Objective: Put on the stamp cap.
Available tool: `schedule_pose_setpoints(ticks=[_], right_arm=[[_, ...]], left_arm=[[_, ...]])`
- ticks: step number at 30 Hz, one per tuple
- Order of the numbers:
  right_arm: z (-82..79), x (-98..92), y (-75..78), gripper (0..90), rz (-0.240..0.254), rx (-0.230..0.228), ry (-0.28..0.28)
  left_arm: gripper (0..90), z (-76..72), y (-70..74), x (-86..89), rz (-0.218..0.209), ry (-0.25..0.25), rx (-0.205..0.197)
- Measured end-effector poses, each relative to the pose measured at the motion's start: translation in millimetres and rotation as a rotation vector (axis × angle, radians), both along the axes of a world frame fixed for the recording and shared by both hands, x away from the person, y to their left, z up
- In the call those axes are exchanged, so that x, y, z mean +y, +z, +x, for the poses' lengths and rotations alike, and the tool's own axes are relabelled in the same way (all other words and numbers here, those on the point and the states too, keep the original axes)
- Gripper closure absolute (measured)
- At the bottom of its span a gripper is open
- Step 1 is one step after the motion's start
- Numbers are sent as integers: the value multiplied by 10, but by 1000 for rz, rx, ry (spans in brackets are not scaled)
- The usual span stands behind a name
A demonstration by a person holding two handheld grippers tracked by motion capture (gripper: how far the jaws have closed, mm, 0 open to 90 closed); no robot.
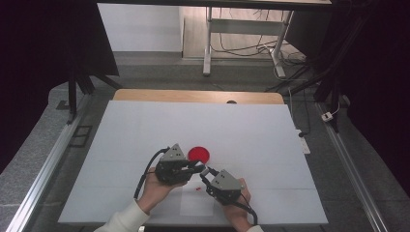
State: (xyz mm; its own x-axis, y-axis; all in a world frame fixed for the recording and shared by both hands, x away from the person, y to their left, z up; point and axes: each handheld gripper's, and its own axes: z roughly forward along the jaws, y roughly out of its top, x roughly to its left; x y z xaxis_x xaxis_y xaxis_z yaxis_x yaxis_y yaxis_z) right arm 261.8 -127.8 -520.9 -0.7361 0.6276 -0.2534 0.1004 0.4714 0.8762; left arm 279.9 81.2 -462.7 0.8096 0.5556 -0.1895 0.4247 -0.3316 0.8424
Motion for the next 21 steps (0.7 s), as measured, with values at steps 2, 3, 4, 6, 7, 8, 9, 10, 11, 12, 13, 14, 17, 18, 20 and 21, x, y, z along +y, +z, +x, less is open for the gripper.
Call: schedule_pose_setpoints(ticks=[2,3,4,6,7,8,9,10,11,12,13,14,17,18,20,21], right_arm=[[0,1,-1,650,-2,-3,0],[-1,1,-2,650,-3,-4,-1],[-1,2,-4,650,-6,-5,-2],[-2,1,-6,650,-10,-8,-8],[-2,1,-6,650,-10,-7,-8],[-2,3,-8,650,-9,-11,-11],[-5,1,-6,650,-16,-12,-16],[-6,2,-7,650,-15,-10,-17],[-6,2,-8,650,-16,-10,-18],[-7,3,-9,650,-17,-11,-19],[-8,3,-11,650,-16,-13,-20],[-11,1,-10,650,-15,-15,-19],[-17,6,-4,650,-22,-26,-17],[-17,8,-5,650,-23,-28,-16],[-13,2,-5,650,-22,-29,-18],[-11,-1,-4,650,-18,-27,-19]], left_arm=[[752,-1,0,-2,2,-1,-2],[752,-1,-1,-4,4,0,-2],[752,-3,-1,-4,4,3,-2],[752,-6,-1,-9,6,5,-4],[752,-6,-1,-10,8,5,-3],[752,-6,-2,-11,8,7,-2],[752,-7,-2,-12,8,8,-1],[752,-7,-2,-14,10,9,-1],[752,-8,-3,-15,10,12,1],[752,-10,-1,-14,10,17,1],[753,-15,1,-16,21,29,-11],[752,-15,0,-13,26,33,-14],[753,-5,-6,-6,4,21,5],[752,-6,-6,-8,-4,18,9],[753,-10,-3,-14,-5,19,6],[753,-8,-5,-13,-5,18,7]])
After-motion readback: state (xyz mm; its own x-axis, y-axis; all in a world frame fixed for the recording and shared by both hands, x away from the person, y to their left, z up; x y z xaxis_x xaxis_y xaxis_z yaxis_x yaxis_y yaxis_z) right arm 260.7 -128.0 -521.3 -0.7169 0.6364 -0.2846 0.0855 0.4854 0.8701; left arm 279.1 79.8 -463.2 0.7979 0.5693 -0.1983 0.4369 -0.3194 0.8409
